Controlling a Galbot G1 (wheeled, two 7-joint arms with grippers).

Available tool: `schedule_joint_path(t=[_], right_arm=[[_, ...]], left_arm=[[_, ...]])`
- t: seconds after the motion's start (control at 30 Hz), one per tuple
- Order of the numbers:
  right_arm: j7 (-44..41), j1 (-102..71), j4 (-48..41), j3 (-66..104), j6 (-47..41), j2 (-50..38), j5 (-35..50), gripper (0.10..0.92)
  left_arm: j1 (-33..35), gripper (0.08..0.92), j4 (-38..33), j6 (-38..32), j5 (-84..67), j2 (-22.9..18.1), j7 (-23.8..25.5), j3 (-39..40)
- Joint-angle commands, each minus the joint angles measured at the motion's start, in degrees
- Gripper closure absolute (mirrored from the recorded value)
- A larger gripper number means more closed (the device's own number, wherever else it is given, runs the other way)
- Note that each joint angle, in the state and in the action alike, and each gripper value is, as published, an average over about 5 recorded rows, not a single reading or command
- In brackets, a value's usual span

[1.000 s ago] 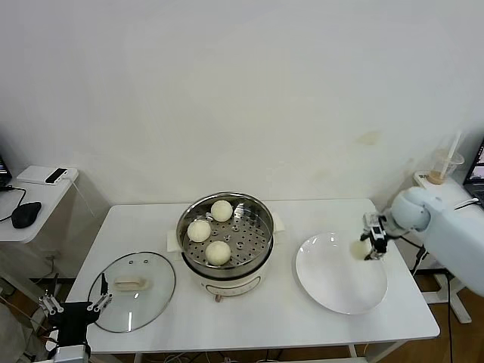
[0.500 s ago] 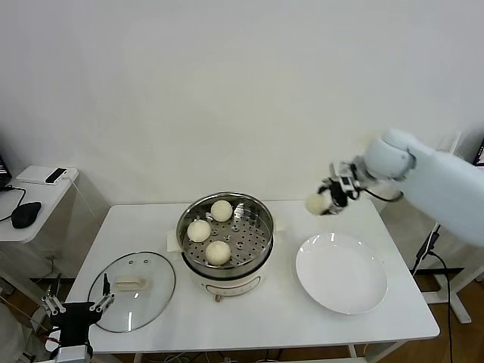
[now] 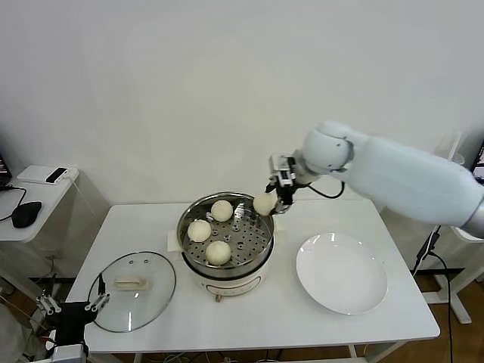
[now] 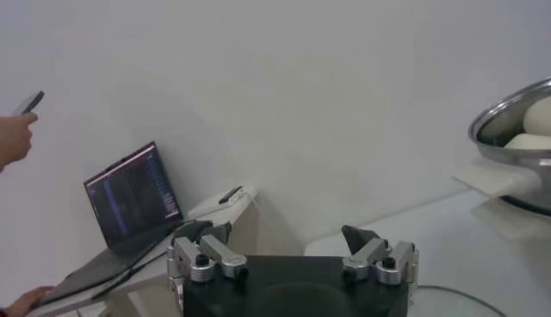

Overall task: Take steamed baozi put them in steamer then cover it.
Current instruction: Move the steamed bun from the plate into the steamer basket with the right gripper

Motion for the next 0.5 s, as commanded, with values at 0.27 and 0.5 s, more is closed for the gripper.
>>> schedule_joint_path(t=[0.27, 0.5], right_arm=[[5.53, -5.82, -7.37, -3.46, -4.52, 8.88, 1.84, 0.422], [6.25, -7.99, -10.28, -2.12, -4.44, 11.09, 0.57, 0.415]], left_arm=[[-0.81, 0.177, 0.69, -0.05, -0.04, -0.18, 0.0, -0.14], [-1.0, 0.177, 1.08, -0.07, -0.2, 0.07, -0.03, -0.49]])
